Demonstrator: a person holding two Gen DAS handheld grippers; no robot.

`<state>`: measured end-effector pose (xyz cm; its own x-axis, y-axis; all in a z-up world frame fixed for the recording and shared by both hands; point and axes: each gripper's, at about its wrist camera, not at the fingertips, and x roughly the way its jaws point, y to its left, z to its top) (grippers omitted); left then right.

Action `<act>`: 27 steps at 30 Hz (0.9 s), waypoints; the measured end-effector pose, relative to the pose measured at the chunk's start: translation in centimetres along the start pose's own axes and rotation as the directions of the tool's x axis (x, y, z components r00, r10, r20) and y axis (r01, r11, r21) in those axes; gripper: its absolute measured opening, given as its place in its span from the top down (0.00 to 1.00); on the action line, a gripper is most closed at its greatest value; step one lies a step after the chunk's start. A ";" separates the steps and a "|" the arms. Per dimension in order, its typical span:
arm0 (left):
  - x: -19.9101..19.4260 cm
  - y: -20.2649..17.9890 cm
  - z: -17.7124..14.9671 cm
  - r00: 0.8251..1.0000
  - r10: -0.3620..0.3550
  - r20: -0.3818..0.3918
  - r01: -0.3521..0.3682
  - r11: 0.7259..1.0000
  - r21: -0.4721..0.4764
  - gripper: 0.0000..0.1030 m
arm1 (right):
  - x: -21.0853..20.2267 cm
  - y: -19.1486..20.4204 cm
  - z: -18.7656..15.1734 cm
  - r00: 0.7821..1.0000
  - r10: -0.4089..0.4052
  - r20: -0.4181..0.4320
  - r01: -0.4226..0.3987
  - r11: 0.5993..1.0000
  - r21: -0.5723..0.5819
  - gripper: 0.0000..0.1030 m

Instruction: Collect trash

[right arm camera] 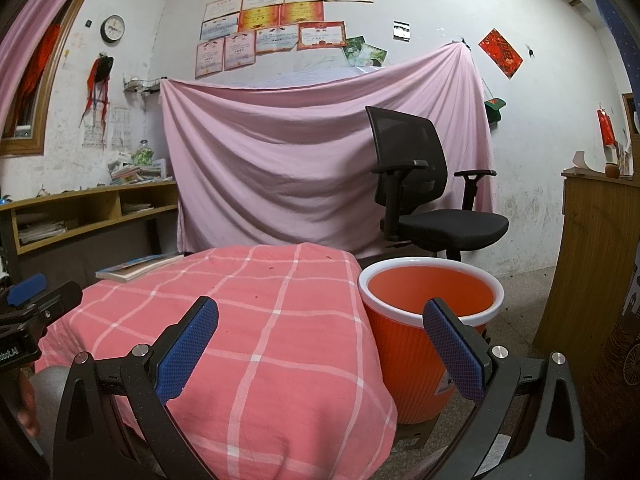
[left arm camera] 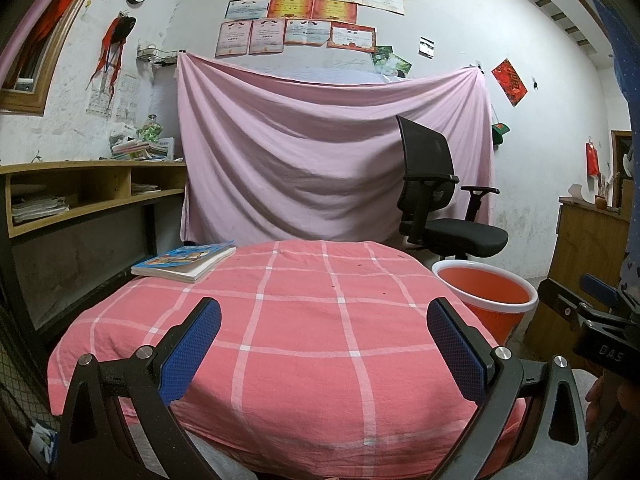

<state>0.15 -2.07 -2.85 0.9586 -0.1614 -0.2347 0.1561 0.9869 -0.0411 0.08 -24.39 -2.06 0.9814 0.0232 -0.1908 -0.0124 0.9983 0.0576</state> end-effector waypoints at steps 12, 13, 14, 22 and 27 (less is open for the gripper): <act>0.0 0.0 0.2 1.000 0.000 0.001 0.000 1.000 -0.003 0.02 | 0.0 0.1 0.0 1.000 -0.001 -0.001 0.001 1.000 0.000 0.00; 0.0 -0.1 0.1 1.000 -0.001 0.001 0.001 1.000 -0.004 0.02 | 0.0 0.1 0.0 1.000 -0.001 -0.001 0.001 1.000 0.000 0.00; 0.0 0.0 0.1 1.000 -0.005 0.000 0.005 1.000 -0.004 0.02 | 0.0 0.1 0.0 1.000 0.000 -0.002 0.000 1.000 0.000 0.00; 0.1 -0.8 0.2 0.999 -0.042 -0.004 0.042 0.998 0.035 0.02 | -0.1 0.1 0.0 1.000 0.001 -0.003 -0.001 1.000 -0.003 0.00; 0.5 -1.3 0.0 0.999 -0.050 -0.007 0.050 0.997 0.060 0.02 | -0.2 0.2 -0.1 1.000 0.000 -0.003 0.000 1.000 -0.003 0.00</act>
<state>0.44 -3.47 -2.96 0.9480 -0.2101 -0.2392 0.2178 0.9760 0.0058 -0.09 -24.20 -2.08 0.9807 0.0239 -0.1940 -0.0135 0.9984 0.0546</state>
